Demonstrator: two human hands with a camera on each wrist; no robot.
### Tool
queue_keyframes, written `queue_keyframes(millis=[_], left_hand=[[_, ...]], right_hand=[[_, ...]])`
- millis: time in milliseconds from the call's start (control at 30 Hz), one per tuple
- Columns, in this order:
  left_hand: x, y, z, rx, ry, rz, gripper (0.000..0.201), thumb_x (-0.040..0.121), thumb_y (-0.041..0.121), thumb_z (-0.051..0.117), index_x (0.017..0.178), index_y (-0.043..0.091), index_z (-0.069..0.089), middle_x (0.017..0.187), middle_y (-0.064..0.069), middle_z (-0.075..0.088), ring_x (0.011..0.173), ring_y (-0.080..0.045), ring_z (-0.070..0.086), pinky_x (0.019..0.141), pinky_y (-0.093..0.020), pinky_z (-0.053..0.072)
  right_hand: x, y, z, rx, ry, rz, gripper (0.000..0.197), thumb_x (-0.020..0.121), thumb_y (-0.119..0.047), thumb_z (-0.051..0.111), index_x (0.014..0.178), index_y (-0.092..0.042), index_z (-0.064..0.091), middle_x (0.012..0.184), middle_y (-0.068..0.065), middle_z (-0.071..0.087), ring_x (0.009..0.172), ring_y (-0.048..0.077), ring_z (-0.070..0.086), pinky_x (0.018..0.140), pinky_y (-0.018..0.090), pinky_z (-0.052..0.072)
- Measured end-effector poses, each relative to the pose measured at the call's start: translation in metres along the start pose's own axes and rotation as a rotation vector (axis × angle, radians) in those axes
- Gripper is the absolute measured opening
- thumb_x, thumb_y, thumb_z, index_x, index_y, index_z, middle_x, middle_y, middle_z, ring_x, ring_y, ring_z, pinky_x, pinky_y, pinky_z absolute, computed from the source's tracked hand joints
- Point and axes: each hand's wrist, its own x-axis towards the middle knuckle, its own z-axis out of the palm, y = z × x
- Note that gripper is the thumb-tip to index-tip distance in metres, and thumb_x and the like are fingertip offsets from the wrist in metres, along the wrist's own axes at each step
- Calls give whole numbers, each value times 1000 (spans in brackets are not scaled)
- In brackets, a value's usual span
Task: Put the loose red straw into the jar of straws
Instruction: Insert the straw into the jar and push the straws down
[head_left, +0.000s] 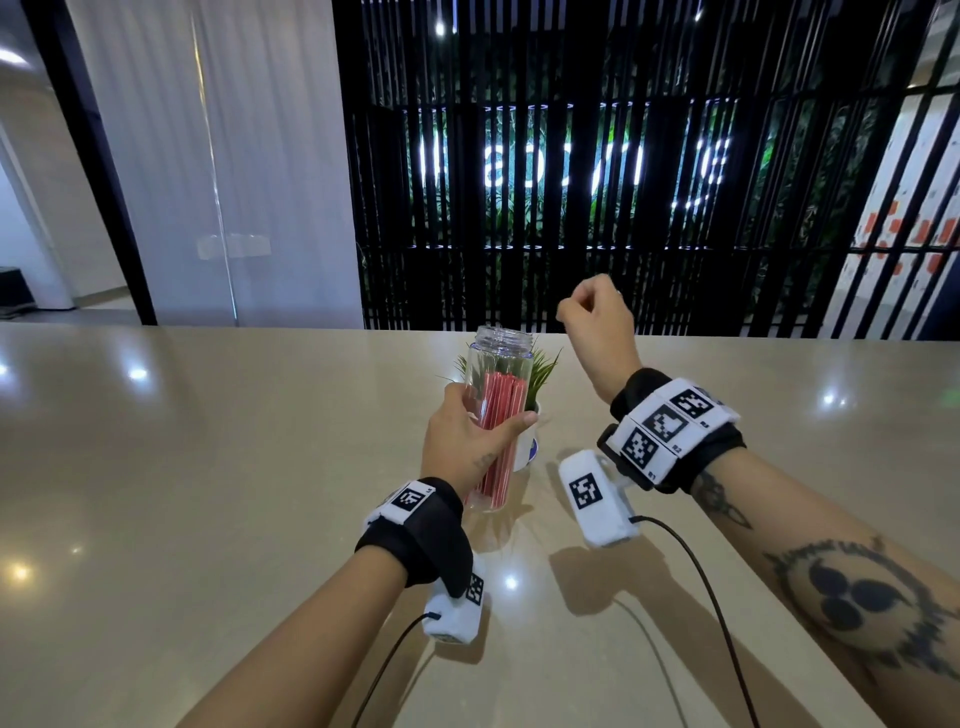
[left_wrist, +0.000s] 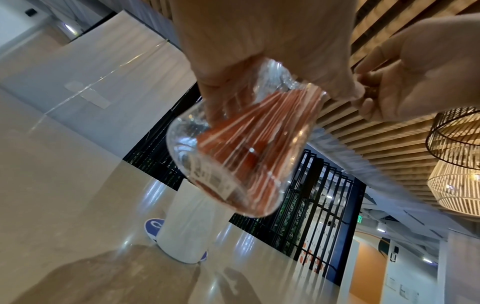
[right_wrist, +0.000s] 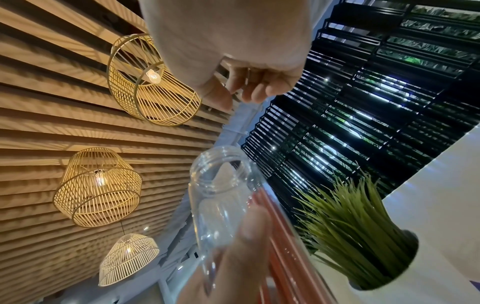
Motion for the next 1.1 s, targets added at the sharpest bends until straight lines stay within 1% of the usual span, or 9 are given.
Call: queue_keyframes(millis=[133, 233, 333, 500, 667, 767, 833, 933, 1100], left_hand=[[2, 2, 0, -18, 7, -14, 75, 59, 59, 71, 112, 13, 43, 101, -1, 56, 91, -21, 56, 79, -35, 49], [1, 4, 0, -11, -3, -2, 75, 60, 60, 66, 113, 12, 42, 102, -3, 56, 90, -20, 56, 79, -34, 49], [-3, 8, 2, -37, -44, -8, 54, 75, 42, 67, 109, 10, 40, 94, -3, 53, 83, -18, 55, 68, -25, 46], [-10, 14, 6, -134, -225, -35, 45, 67, 22, 62, 101, 13, 33, 90, -4, 50, 79, -19, 54, 62, -23, 44], [-23, 11, -3, -176, -417, -49, 47, 83, 7, 57, 114, 16, 22, 106, 0, 43, 94, -10, 52, 73, -18, 50], [-28, 11, -11, -132, -547, -96, 59, 86, 9, 53, 129, 10, 12, 107, 3, 44, 100, -13, 52, 86, -25, 47], [-30, 10, -15, -89, -599, -97, 61, 86, 9, 54, 130, 8, 12, 101, 9, 47, 92, -4, 52, 81, -18, 47], [-32, 7, -21, -50, -548, -89, 70, 79, 19, 66, 129, 10, 19, 104, 4, 50, 92, -4, 54, 80, -20, 48], [-29, 1, -19, -56, -451, -70, 70, 72, 26, 73, 123, 15, 26, 103, 8, 53, 94, -1, 53, 76, -14, 47]], right_hand=[[-32, 16, -4, 34, -176, 62, 17, 92, -20, 52, 80, -12, 42, 75, -1, 44, 67, 13, 42, 60, 21, 35], [-56, 29, -5, -41, -446, 191, 44, 93, -47, 42, 120, -13, 39, 106, 3, 52, 100, 19, 54, 75, 26, 45], [-71, 30, -3, 17, -639, 343, 61, 93, -51, 34, 141, -18, 18, 131, 5, 46, 116, 19, 49, 86, 32, 47], [-81, 26, 5, 92, -624, 394, 48, 93, -46, 43, 132, -24, 24, 134, -1, 44, 120, 20, 50, 91, 37, 44], [-86, 23, -3, 63, -677, 342, 23, 94, -37, 48, 114, -33, 36, 106, -14, 49, 92, 2, 53, 83, 31, 47], [-89, 25, -6, 20, -713, 357, 41, 94, -38, 47, 127, -24, 27, 100, -20, 45, 97, 9, 54, 86, 33, 45], [-91, 26, -8, 15, -747, 373, 49, 95, -39, 44, 133, -22, 21, 107, -13, 47, 101, 12, 53, 84, 29, 45], [-93, 26, -13, 47, -791, 358, 43, 95, -37, 44, 130, -26, 22, 123, -6, 45, 98, 5, 53, 76, 21, 45], [-88, 31, -10, 23, -693, 176, 26, 92, -25, 53, 116, -26, 45, 106, -7, 59, 98, 9, 60, 77, 19, 48]])
